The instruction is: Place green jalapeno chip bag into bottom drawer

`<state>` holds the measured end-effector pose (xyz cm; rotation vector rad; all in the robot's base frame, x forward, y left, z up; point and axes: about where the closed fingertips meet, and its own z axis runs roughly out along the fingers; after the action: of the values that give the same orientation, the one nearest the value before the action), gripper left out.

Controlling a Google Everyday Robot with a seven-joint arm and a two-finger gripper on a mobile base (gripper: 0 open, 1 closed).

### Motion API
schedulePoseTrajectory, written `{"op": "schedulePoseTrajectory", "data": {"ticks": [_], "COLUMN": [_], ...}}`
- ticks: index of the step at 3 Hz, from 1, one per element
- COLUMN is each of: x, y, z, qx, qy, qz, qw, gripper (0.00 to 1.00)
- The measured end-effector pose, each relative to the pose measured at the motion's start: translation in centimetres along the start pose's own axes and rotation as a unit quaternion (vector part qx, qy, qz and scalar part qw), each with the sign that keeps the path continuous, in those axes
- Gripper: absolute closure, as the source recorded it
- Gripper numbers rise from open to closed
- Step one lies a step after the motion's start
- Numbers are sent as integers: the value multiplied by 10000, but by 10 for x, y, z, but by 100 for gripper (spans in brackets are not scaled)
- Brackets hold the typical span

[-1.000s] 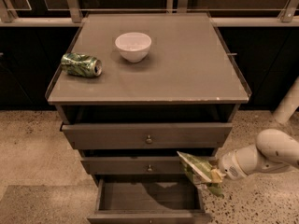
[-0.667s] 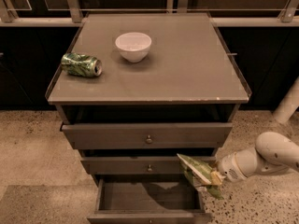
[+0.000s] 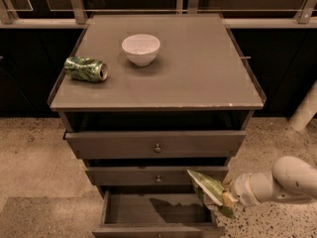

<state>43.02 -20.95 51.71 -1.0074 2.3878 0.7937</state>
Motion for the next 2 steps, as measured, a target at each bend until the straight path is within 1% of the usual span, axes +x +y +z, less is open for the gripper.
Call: {"op": "schedulePoseTrajectory", "data": {"ticks": [1, 2], "x": [7, 10], "y": [-20, -46], "z": [22, 53], "qx": [486, 827], "qy": [-401, -641], "qz": [4, 81], "qw": [9980, 9945], "gripper": [100, 100]}}
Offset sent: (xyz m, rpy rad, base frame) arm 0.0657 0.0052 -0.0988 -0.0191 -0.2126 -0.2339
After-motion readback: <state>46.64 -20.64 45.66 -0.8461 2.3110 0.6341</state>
